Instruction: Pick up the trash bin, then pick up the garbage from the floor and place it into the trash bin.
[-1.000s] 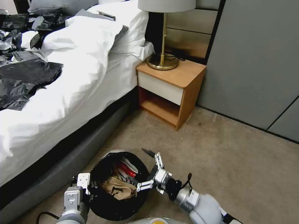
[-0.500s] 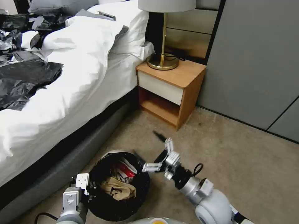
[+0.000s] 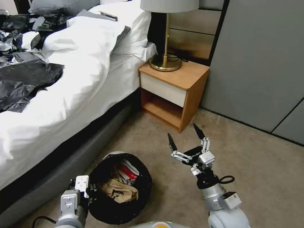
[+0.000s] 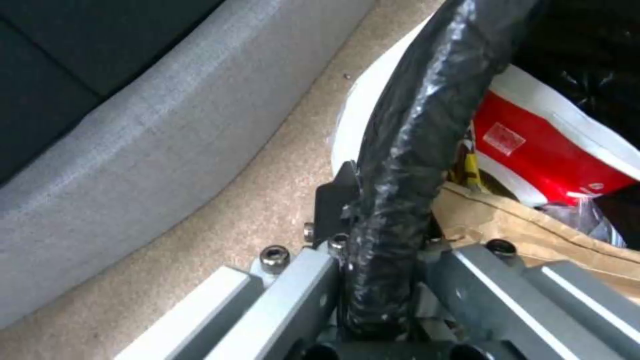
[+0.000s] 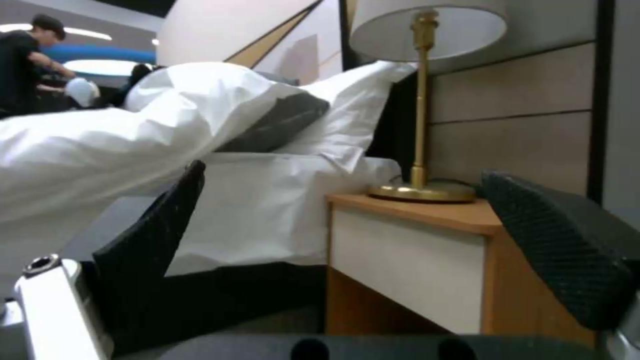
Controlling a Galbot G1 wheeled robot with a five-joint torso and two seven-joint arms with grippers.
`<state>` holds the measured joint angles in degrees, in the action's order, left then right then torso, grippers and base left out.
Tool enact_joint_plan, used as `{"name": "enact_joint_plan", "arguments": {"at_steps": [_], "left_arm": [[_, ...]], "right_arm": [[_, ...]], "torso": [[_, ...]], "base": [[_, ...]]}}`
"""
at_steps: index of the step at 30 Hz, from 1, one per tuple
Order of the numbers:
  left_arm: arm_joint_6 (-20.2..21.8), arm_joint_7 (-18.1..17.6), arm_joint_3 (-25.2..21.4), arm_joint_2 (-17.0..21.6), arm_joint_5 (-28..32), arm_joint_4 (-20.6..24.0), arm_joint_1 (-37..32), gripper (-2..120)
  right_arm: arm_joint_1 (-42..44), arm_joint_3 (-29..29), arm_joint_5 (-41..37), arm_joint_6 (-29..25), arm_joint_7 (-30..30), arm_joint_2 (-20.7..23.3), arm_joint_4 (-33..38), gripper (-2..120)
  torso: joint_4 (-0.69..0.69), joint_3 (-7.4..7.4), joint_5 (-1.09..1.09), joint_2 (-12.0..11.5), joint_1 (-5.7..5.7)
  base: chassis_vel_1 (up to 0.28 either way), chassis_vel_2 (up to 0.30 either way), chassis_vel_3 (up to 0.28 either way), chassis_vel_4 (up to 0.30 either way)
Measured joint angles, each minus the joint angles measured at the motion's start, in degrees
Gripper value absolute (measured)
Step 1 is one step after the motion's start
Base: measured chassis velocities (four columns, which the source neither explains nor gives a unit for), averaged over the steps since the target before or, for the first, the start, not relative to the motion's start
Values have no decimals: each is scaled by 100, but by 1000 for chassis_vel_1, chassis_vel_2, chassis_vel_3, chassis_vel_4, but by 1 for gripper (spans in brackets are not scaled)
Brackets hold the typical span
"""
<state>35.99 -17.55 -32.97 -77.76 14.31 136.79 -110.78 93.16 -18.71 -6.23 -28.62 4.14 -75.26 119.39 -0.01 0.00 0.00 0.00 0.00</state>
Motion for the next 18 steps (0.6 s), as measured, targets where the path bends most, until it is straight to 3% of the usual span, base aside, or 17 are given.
{"name": "enact_joint_plan", "arguments": {"at_steps": [18], "left_arm": [[8,3,-3,-20,-10,8,7,0]], "right_arm": [[76,-335,49,210,-260,13,-245,100]], "torso": [[0,0,0,0,0]], "base": [[56,56,56,59]]}}
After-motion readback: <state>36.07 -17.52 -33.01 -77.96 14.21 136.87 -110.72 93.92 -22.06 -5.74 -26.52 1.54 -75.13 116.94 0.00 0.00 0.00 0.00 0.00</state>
